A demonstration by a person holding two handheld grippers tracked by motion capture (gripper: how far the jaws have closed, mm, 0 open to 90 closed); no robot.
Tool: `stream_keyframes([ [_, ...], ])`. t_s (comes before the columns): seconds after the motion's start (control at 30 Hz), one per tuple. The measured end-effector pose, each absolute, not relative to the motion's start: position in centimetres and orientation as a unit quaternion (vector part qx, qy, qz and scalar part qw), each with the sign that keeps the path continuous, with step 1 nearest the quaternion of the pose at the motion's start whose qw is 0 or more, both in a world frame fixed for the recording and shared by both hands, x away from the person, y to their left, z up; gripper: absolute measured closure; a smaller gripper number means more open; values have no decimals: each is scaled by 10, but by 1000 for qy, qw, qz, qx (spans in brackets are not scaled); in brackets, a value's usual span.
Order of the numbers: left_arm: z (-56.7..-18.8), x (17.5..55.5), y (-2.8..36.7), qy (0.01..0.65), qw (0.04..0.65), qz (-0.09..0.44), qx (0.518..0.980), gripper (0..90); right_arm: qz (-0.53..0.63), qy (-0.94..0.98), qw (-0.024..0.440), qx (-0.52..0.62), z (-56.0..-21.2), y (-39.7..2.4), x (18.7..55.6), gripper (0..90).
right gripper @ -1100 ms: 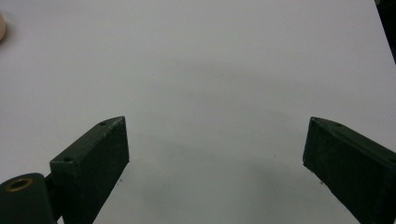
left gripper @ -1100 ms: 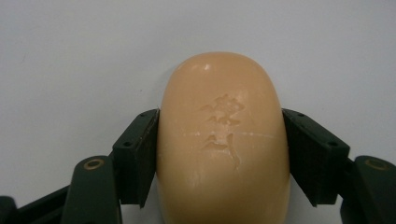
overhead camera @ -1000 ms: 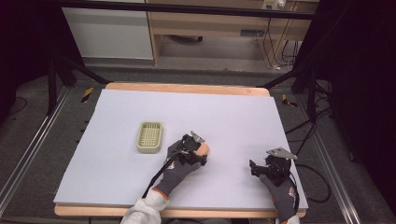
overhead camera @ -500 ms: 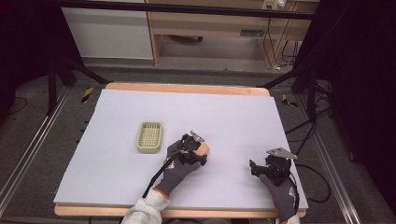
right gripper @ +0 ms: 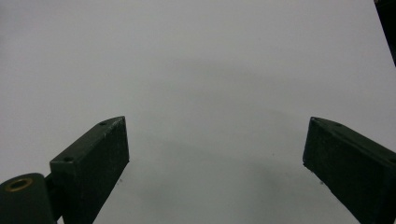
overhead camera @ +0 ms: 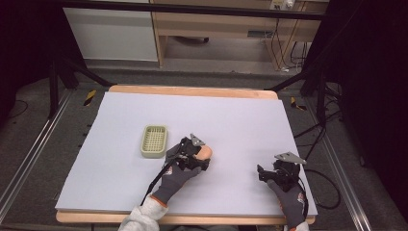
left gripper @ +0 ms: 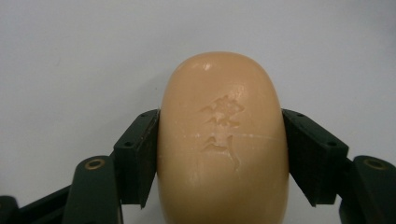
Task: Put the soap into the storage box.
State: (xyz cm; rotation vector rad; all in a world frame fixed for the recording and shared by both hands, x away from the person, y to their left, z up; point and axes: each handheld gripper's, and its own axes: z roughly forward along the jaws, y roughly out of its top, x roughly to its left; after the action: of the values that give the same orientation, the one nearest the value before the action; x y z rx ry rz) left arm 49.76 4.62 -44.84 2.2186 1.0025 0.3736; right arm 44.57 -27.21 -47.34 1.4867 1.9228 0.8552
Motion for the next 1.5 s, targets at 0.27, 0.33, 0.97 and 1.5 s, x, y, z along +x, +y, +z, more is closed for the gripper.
stream_keyframes([
  [0.27,-436,490,60,381,342,149,846,320,318,716,279,554,-473,-272,445,74],
  [0.33,-432,488,65,382,345,151,844,320,318,716,279,554,-473,-272,445,74],
  [0.97,-415,475,105,393,357,167,831,320,321,714,278,557,-473,-271,445,74],
  [1.5,-411,477,134,419,369,177,810,320,319,717,281,552,-473,-270,445,73],
])
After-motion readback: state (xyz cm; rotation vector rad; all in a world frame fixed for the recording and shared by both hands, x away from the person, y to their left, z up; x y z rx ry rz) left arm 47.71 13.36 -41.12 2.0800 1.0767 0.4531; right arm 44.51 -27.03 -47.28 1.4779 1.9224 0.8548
